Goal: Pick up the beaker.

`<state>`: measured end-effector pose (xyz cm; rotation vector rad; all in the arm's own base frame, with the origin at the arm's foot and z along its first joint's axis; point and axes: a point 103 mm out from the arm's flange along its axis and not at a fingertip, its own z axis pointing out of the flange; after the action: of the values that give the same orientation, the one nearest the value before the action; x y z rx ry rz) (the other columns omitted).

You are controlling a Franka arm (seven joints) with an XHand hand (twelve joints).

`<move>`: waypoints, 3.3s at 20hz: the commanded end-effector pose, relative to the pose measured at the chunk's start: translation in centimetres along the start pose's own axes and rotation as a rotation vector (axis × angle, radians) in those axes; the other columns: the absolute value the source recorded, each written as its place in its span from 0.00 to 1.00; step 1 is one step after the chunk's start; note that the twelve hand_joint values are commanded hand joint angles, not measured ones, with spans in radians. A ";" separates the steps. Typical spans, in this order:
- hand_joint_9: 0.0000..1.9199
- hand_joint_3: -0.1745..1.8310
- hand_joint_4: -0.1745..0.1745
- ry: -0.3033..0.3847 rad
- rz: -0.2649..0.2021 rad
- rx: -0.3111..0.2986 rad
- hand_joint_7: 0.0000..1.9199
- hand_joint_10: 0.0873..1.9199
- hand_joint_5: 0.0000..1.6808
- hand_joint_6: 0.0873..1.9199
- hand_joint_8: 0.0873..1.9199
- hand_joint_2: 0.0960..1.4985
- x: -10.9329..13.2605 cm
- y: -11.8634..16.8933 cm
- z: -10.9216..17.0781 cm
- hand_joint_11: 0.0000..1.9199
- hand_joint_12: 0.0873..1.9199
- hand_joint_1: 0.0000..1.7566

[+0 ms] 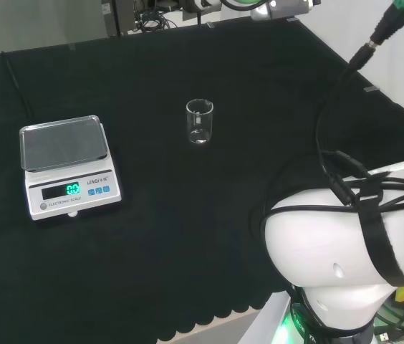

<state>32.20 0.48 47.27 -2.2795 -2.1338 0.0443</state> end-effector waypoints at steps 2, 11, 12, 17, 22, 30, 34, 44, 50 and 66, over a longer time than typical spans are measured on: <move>0.14 0.23 0.48 0.007 0.040 0.029 0.11 0.38 0.12 0.00 0.36 0.43 -1.0 1.3 1.0 0.00 0.73 0.31; 0.13 0.23 0.48 -0.007 0.041 0.097 0.10 0.38 0.11 0.00 0.35 0.43 -0.9 8.4 7.1 0.00 0.73 0.31; 0.13 0.23 0.48 -0.003 0.040 0.104 0.10 0.38 0.10 0.00 0.35 0.43 -1.0 9.0 7.7 0.00 0.73 0.31; 0.12 0.23 0.48 0.028 0.043 0.134 0.08 0.38 0.09 0.00 0.35 0.43 -1.3 11.6 10.3 0.00 0.72 0.31; 0.10 0.22 0.49 0.046 0.032 0.182 0.06 0.38 0.08 0.00 0.34 0.43 -1.2 13.1 13.5 0.00 0.69 0.30; 0.04 0.20 0.53 0.103 0.050 0.221 0.00 0.40 0.03 0.00 0.30 0.43 -2.2 14.5 20.3 0.00 0.61 0.28; 0.04 0.20 0.53 0.120 0.061 0.260 0.00 0.40 0.03 0.00 0.30 0.43 -3.0 15.8 23.8 0.00 0.61 0.28; 0.04 0.20 0.53 0.157 0.087 0.337 0.00 0.40 0.03 0.00 0.29 0.43 -4.5 18.8 29.6 0.00 0.60 0.28; 0.04 0.20 0.52 0.167 0.077 0.362 0.00 0.40 0.03 0.00 0.29 0.43 -3.6 19.4 31.7 0.00 0.60 0.28; 0.01 0.18 0.56 0.160 0.075 0.419 0.00 0.40 0.01 0.00 0.18 0.44 -2.8 21.9 35.9 0.00 0.56 0.26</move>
<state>51.98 -4.13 12.19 -2.0526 -1.7675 0.2462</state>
